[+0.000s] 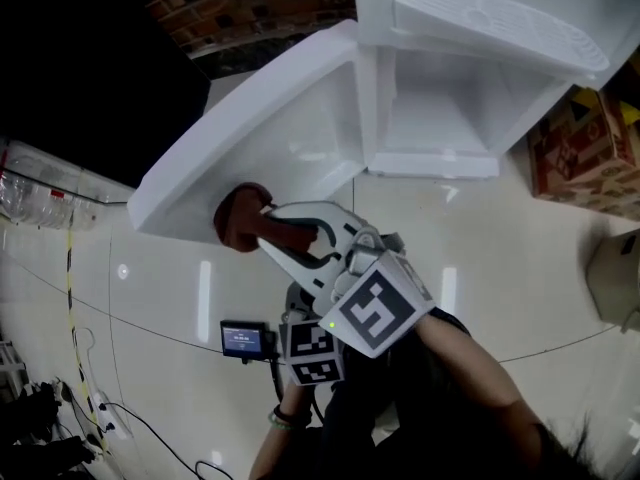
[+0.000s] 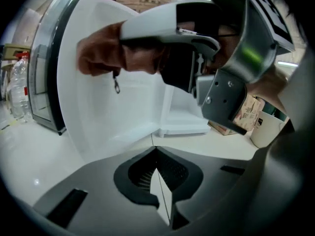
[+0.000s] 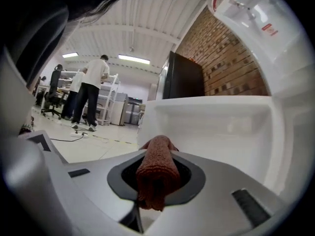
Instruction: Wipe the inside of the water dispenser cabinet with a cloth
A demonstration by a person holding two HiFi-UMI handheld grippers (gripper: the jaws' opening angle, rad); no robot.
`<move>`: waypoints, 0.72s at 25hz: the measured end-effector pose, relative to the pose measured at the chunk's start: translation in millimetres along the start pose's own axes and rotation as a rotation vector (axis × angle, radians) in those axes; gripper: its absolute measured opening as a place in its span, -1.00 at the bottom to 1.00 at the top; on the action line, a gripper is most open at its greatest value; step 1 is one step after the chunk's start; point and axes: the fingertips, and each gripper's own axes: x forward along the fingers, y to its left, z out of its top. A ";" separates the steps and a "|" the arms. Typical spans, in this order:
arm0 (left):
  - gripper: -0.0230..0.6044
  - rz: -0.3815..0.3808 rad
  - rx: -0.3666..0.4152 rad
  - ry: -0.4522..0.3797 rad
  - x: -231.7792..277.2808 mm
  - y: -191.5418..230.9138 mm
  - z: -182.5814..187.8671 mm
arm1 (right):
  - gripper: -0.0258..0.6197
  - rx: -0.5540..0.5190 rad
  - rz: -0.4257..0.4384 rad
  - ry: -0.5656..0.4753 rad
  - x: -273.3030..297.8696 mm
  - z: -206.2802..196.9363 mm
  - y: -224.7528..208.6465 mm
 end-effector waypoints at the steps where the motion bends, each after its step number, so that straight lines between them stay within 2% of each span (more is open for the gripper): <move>1: -0.96 0.001 -0.001 -0.001 -1.1 -0.3 0.3 | -0.68 -0.007 0.022 -0.006 5.6 -4.6 9.3; 4: -0.96 0.003 -0.003 0.000 -3.1 2.1 -1.6 | -0.68 -0.003 0.036 0.000 15.0 -18.7 15.5; 8: -0.96 -0.005 0.008 0.009 -3.4 3.1 -9.6 | -0.68 0.026 -0.018 0.017 15.3 -33.7 -5.7; 12: -0.96 -0.004 0.007 0.008 -3.6 4.1 -9.8 | -0.68 0.052 -0.118 0.044 1.8 -42.3 -45.2; 18: -0.96 0.006 0.000 0.008 -5.5 8.7 -10.3 | -0.68 0.096 -0.335 0.091 -40.0 -65.0 -115.3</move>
